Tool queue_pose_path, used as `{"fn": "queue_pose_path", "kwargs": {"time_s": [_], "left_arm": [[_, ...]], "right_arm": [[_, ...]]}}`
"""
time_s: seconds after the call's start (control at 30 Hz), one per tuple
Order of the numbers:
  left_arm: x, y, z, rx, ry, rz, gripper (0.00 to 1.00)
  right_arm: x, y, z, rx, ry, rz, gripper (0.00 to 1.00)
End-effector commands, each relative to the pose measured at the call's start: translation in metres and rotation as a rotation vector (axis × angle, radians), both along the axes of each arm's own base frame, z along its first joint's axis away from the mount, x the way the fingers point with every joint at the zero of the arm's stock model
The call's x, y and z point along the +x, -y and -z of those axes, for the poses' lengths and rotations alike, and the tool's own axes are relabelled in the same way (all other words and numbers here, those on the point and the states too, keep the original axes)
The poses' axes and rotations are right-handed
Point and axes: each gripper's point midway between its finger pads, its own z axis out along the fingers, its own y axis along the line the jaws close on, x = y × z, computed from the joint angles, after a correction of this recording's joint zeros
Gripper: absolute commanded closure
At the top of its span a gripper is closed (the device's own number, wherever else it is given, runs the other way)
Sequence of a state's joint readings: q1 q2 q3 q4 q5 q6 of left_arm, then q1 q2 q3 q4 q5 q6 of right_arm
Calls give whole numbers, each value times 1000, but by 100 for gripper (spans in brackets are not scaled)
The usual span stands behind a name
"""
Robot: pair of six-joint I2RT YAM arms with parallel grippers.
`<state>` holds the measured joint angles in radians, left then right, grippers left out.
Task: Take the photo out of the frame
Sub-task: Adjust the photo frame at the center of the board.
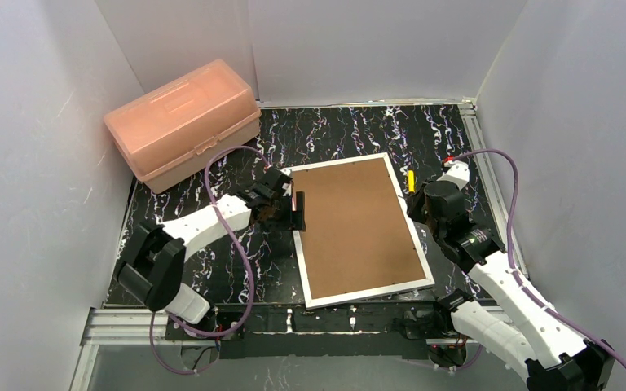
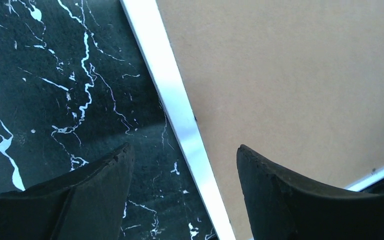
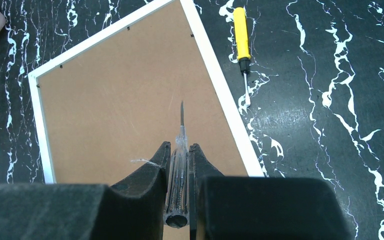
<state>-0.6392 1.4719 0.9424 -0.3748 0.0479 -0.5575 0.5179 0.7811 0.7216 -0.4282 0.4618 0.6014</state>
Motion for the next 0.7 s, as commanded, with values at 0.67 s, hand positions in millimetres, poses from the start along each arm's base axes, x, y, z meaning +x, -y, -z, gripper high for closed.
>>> {"fn": "queue_pose_path", "kwargs": {"time_s": [0.67], "left_arm": [[55,-8,46,15,-81,-319,70]], "right_arm": [[0,1,-1,7,13,6,99]]}}
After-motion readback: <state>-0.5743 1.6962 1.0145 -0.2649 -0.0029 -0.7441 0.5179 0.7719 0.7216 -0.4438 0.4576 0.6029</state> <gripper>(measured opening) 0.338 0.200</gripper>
